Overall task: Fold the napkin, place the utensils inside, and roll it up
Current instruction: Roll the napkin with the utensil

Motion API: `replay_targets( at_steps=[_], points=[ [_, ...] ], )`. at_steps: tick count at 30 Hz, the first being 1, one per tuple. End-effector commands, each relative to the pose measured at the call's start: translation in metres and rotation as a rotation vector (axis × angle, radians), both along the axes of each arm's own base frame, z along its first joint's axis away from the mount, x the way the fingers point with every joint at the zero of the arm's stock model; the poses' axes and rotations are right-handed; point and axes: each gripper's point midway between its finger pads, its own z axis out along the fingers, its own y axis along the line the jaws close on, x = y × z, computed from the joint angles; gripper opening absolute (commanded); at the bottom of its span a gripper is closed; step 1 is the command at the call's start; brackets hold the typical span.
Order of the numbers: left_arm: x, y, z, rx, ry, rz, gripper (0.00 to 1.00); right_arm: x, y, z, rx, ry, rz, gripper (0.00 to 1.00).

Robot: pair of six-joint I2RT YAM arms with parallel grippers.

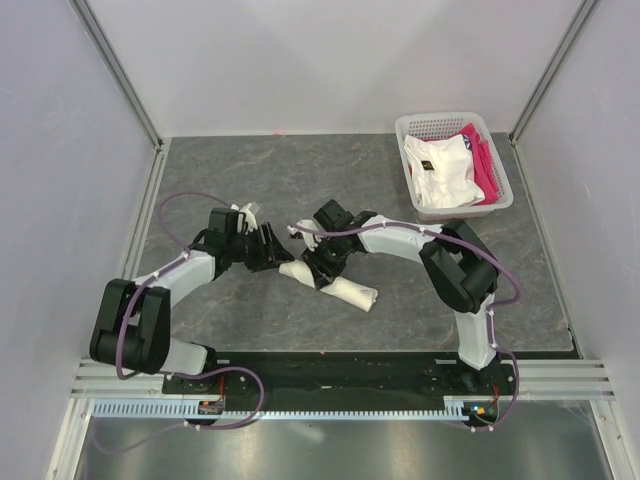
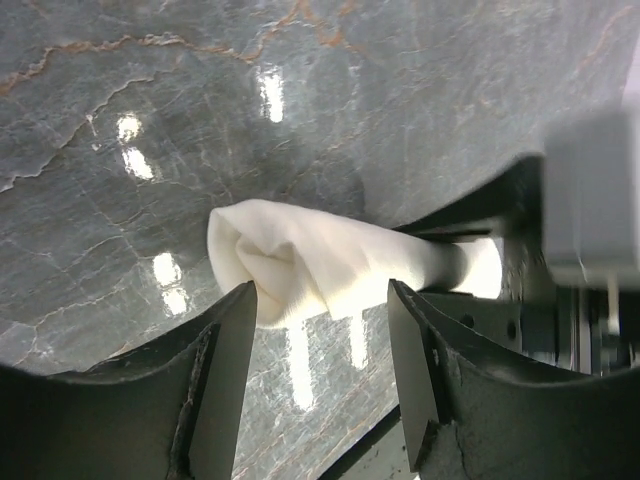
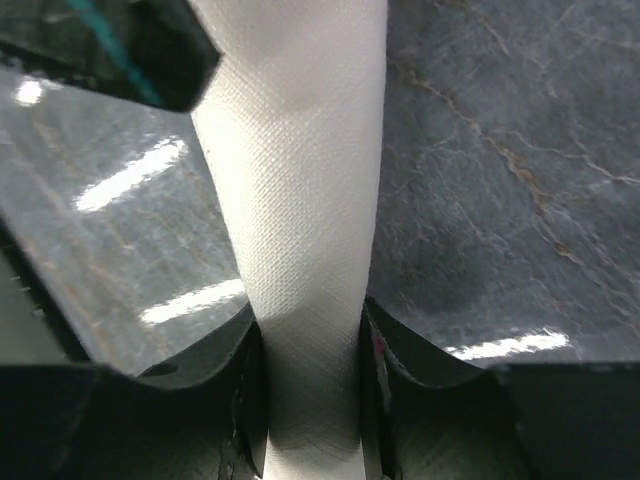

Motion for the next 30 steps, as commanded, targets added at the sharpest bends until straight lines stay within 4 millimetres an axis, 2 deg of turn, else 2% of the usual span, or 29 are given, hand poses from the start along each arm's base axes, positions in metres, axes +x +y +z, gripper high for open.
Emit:
replay_targets(
  at_steps=[1,7,13,19,21,22,23,25,30],
  points=[
    [0.004,0.002,0.011,-0.008,-0.098,0.004,0.62,-0.041,0.005,-0.002,0.089,0.294,0.058,0.41],
    [-0.001,-0.004,0.009,-0.047,-0.104,-0.028,0.61,-0.038,0.004,-0.010,0.129,0.410,0.032,0.41],
    [-0.009,-0.007,0.000,-0.065,-0.060,-0.049,0.48,-0.030,0.003,-0.014,0.152,0.455,0.007,0.42],
    [-0.013,-0.006,-0.014,-0.060,-0.006,-0.043,0.26,-0.026,0.005,-0.013,0.169,0.473,0.000,0.44],
    [-0.013,-0.005,-0.017,-0.052,0.006,-0.039,0.13,-0.022,0.005,-0.011,0.166,0.452,-0.006,0.49],
    [-0.012,-0.004,-0.018,-0.045,0.010,-0.032,0.09,-0.020,0.004,-0.006,0.166,0.436,-0.013,0.60],
    [-0.011,-0.004,-0.018,-0.040,0.012,-0.027,0.02,-0.017,0.003,-0.004,0.163,0.423,-0.021,0.68],
    [-0.009,-0.001,-0.021,-0.021,0.025,-0.011,0.02,-0.008,0.003,0.006,0.157,0.368,-0.039,0.80],
    [-0.003,0.002,-0.023,-0.003,0.056,0.001,0.02,0.013,-0.001,0.028,0.138,0.219,-0.083,0.91]
  ],
)
